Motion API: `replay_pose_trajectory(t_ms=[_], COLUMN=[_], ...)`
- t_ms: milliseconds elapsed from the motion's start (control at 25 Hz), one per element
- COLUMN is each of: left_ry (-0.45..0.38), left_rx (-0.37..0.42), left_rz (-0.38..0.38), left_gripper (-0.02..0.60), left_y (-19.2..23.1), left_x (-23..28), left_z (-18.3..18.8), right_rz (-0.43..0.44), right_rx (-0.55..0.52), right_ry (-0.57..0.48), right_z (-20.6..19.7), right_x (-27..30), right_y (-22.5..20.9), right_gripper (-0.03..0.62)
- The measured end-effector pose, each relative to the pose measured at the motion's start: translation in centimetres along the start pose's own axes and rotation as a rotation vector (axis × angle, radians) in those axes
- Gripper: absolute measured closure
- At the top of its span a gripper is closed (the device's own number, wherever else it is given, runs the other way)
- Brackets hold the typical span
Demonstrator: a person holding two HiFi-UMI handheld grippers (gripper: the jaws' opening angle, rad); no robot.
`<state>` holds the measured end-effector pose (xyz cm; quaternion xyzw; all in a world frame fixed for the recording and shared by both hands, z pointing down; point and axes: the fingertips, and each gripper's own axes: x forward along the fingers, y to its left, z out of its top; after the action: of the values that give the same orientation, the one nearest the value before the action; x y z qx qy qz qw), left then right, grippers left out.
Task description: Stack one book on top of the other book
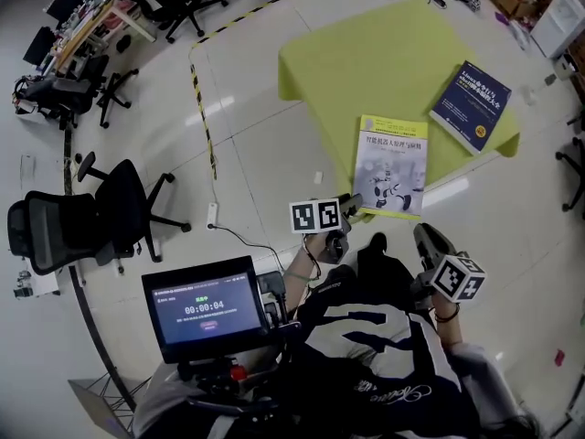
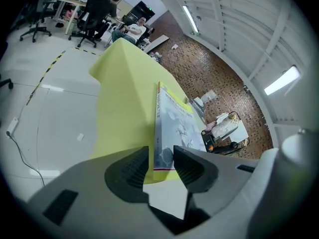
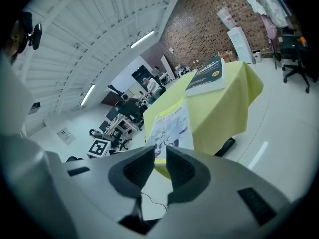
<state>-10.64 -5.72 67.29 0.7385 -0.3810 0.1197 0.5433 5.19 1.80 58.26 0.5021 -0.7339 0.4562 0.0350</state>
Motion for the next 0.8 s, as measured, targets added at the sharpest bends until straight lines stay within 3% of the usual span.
replay_pose_trajectory(t_ms=[280, 440, 600, 800], left_ry=[0.031, 0.033, 0.028, 0.032], left_rx=[-0.18, -0.193, -0.207, -0.229], left_rz=[-0.112, -0.113, -0.131, -0.146], left_gripper=[0.437, 0.456, 0.477, 0.492], left_y=[-1.1, -0.8, -1.8, -2.1], left_x=[0.6, 0.5, 0.3, -1.8], left_z=[-0.3, -0.3, 0.1, -2.1], right_rz=[0.003, 0.035, 0.125, 0.211], right_rx=[0.071, 0.093, 0.12, 0.156], right_ry=[0.03, 0.067, 0.125, 0.183], right_z=[1.3, 0.9, 0.7, -1.0], right_x=[0.7, 2.6, 4.9, 6.8], right_y=[-3.6, -5.4, -6.5, -5.7], right_gripper=[0.48, 0.43, 0.377, 0.332])
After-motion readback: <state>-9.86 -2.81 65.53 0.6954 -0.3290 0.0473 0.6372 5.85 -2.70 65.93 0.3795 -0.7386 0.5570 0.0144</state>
